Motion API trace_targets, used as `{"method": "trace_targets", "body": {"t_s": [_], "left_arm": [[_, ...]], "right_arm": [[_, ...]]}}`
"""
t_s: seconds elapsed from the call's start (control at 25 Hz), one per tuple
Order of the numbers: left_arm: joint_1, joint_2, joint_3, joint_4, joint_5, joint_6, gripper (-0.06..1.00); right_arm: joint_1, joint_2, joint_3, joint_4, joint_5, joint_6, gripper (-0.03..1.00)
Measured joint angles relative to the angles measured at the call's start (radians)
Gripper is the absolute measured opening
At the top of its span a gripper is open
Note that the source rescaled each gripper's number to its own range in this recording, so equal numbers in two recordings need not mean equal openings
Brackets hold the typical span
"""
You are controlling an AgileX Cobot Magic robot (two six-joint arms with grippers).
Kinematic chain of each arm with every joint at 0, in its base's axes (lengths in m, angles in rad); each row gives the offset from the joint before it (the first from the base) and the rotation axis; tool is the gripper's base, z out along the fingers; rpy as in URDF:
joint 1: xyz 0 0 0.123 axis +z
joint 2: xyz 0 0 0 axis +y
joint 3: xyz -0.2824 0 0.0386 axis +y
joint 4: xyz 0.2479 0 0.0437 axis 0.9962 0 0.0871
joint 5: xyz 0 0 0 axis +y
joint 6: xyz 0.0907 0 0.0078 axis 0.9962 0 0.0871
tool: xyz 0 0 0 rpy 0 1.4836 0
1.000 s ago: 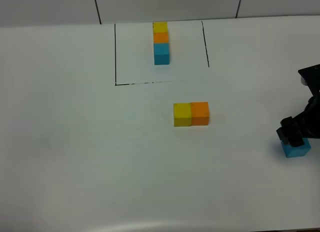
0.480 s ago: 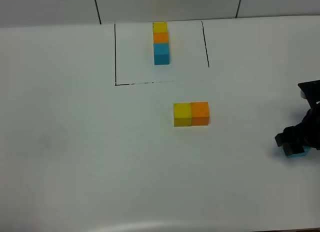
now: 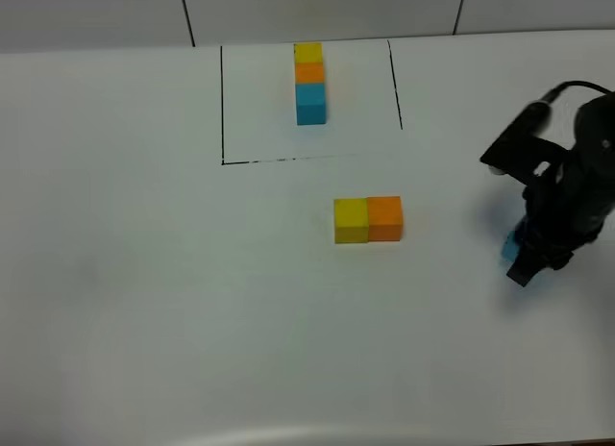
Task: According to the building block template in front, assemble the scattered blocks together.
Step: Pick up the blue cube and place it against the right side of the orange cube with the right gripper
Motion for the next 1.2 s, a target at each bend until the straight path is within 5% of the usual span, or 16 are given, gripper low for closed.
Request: {"method": "trace_targets", "body": {"t_s": [0.2, 0.4, 1.2], "left_arm": [[0.000, 0.000, 0.000, 0.000, 0.000, -0.001, 0.67], [0.000, 0.000, 0.000, 0.000, 0.000, -0.001, 0.67], [0.000, 0.000, 0.000, 0.000, 0.000, -0.001, 0.67]], "right_arm": [[0.079, 0.002, -0.086, 0.022, 0.045, -0.287, 0.02], [0.088, 0.052, -0.171, 0.071, 0.078, -0.445, 0.02], [0.118, 0.297, -0.385, 0.073, 0.114, -0.573, 0.02]]}}
